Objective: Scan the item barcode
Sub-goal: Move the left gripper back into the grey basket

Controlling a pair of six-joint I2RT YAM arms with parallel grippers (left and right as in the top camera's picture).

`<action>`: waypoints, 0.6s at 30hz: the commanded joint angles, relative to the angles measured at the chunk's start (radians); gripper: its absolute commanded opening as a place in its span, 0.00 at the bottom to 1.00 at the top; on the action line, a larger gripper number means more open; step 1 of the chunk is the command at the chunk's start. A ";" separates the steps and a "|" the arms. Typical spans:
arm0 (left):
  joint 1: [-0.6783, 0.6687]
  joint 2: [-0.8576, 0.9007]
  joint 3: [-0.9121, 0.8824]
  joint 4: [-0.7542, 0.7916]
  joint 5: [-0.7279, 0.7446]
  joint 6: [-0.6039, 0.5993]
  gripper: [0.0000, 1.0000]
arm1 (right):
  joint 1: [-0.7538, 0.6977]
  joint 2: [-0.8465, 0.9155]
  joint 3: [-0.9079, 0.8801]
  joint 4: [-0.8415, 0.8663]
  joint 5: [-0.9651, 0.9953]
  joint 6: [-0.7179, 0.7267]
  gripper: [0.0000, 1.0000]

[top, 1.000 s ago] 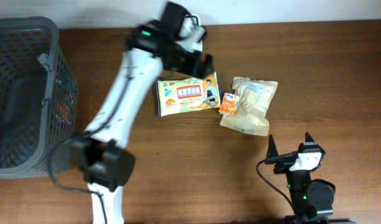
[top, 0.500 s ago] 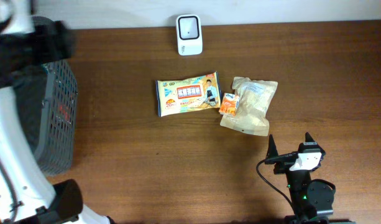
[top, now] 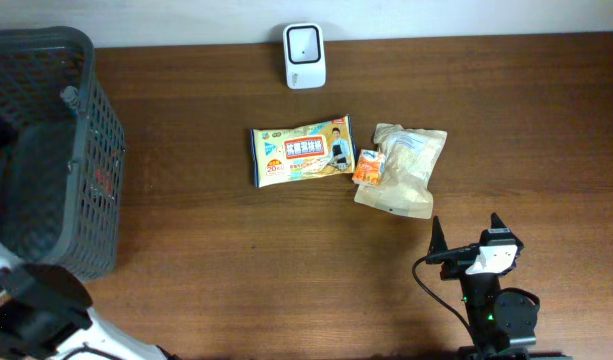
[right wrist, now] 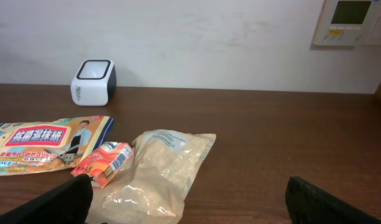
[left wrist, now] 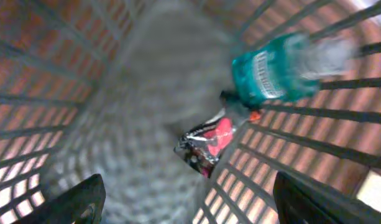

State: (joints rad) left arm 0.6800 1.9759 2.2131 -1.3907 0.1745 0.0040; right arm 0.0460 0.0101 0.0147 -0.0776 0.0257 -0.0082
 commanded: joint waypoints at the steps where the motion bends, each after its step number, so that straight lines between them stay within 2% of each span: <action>1: -0.014 0.044 -0.113 0.058 -0.034 0.066 0.84 | 0.006 -0.006 -0.009 -0.003 0.002 -0.006 0.98; 10: -0.081 0.073 -0.441 0.294 -0.003 0.261 0.84 | 0.006 -0.006 -0.009 -0.003 0.002 -0.006 0.98; 18: -0.141 0.074 -0.629 0.489 -0.003 0.287 0.84 | 0.006 -0.006 -0.009 -0.003 0.002 -0.006 0.99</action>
State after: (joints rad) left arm 0.5545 2.0418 1.6367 -0.9512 0.1574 0.2501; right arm 0.0460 0.0101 0.0147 -0.0780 0.0261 -0.0086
